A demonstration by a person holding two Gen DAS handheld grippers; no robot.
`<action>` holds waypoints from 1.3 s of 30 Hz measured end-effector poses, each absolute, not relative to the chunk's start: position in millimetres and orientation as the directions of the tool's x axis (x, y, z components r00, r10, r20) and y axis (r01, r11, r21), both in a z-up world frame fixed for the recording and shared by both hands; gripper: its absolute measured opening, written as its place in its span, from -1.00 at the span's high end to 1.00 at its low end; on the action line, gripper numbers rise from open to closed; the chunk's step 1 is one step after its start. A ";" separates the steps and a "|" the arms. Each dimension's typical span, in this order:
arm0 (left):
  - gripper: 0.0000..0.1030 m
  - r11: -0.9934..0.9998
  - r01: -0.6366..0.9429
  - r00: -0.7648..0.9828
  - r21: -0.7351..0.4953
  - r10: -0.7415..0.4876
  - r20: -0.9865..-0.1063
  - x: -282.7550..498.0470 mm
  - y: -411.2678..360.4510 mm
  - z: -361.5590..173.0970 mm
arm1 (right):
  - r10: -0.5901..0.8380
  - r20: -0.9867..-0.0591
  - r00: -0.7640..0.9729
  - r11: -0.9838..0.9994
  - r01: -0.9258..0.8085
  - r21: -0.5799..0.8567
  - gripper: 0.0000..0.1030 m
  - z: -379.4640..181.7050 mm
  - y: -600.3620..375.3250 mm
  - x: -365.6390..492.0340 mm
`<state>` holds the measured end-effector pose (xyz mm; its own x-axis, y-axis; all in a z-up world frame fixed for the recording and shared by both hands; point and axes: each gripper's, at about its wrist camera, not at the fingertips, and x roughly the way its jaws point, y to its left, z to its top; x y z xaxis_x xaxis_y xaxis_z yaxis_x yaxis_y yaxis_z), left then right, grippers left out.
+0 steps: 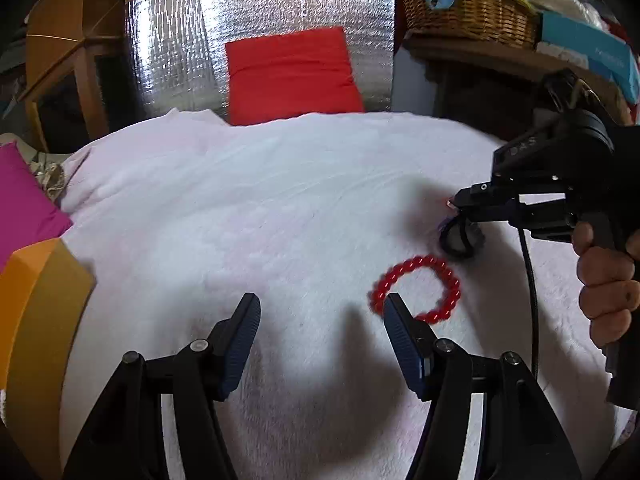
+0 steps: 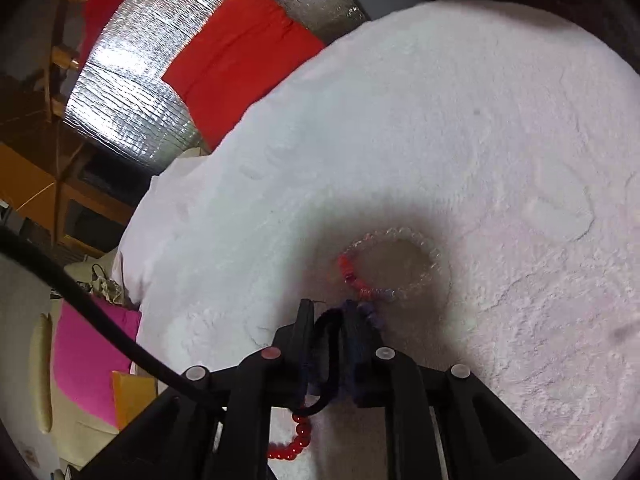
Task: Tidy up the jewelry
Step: 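Grasp the black hair tie on the purple bead bracelet with the right tool, then grasp the red bead bracelet with the left tool while the right tool lifts the hair tie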
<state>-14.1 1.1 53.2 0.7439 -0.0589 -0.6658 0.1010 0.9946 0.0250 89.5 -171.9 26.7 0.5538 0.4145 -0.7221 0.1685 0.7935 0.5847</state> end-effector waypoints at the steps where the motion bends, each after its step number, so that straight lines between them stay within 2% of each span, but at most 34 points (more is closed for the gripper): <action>1: -0.26 0.993 0.116 0.741 -0.007 -0.091 -0.666 -11.8 1.9 53.7 | 0.421 -0.713 0.561 0.787 0.165 0.595 0.70 29.2 -176.0 87.6; 5: -0.28 0.977 0.169 0.708 -0.127 -0.210 -0.674 -5.3 -1.1 53.6 | 0.453 -0.675 0.583 0.751 0.160 0.641 0.70 37.2 -193.2 76.9; 6: -0.32 0.974 0.178 0.704 -0.140 -0.226 -0.674 -4.5 -2.9 53.9 | 0.457 -0.668 0.588 0.743 0.160 0.650 0.70 39.1 -197.9 73.6; 8: -0.52 0.966 0.197 0.697 -0.164 -0.256 -0.670 -3.7 -8.8 54.8 | 0.463 -0.655 0.597 0.731 0.161 0.663 0.70 42.5 -209.0 65.7; 16: -0.54 0.964 0.220 0.644 -0.150 -0.259 -0.720 7.8 -35.9 39.6 | 0.468 -0.676 0.569 0.721 0.198 0.664 0.63 35.1 -226.3 63.7; 19: -0.54 0.967 0.208 0.637 -0.145 -0.247 -0.730 9.4 -37.0 36.3 | 0.478 -0.672 0.566 0.709 0.203 0.675 0.40 31.8 -226.4 66.7; 21: -0.35 0.965 0.210 0.639 -0.159 -0.258 -0.724 8.0 -33.6 36.2 | 0.467 -0.672 0.574 0.723 0.189 0.664 0.04 32.0 -222.9 67.9; 22: 0.07 0.965 0.209 0.639 -0.159 -0.258 -0.725 7.9 -32.1 36.0 | 0.456 -0.674 0.581 0.737 0.178 0.652 0.03 33.4 -218.8 69.8; 23: 0.32 0.966 0.207 0.636 -0.156 -0.254 -0.729 8.4 -31.0 35.4 | 0.448 -0.678 0.583 0.748 0.170 0.641 0.03 34.2 -215.7 71.0; 24: 0.40 0.965 0.210 0.635 -0.159 -0.258 -0.728 8.7 -28.6 35.3 | 0.440 -0.680 0.586 0.760 0.160 0.630 0.03 35.1 -211.1 73.2; 26: 0.81 0.958 0.219 0.626 -0.183 -0.282 -0.727 8.6 -23.7 36.2 | 0.424 -0.684 0.593 0.781 0.142 0.608 0.03 36.8 -200.9 78.0; 30: 0.81 0.951 0.246 0.621 -0.189 -0.304 -0.722 0.0 -16.9 42.4 | 0.404 -0.705 0.583 0.815 0.120 0.567 0.03 35.6 -183.4 84.8; 37: 0.81 0.943 0.265 0.640 -0.200 -0.327 -0.695 -16.9 3.2 58.3 | 0.274 -0.769 0.578 0.912 0.097 0.398 0.04 30.5 -145.9 95.5; 38: 0.81 0.944 0.263 0.641 -0.200 -0.326 -0.695 -17.2 5.2 59.3 | 0.255 -0.779 0.573 0.922 0.099 0.375 0.08 28.8 -142.3 96.4; 39: 0.81 0.944 0.260 0.643 -0.201 -0.325 -0.694 -17.8 8.6 59.9 | 0.232 -0.784 0.576 0.932 0.099 0.349 0.27 28.4 -138.8 96.2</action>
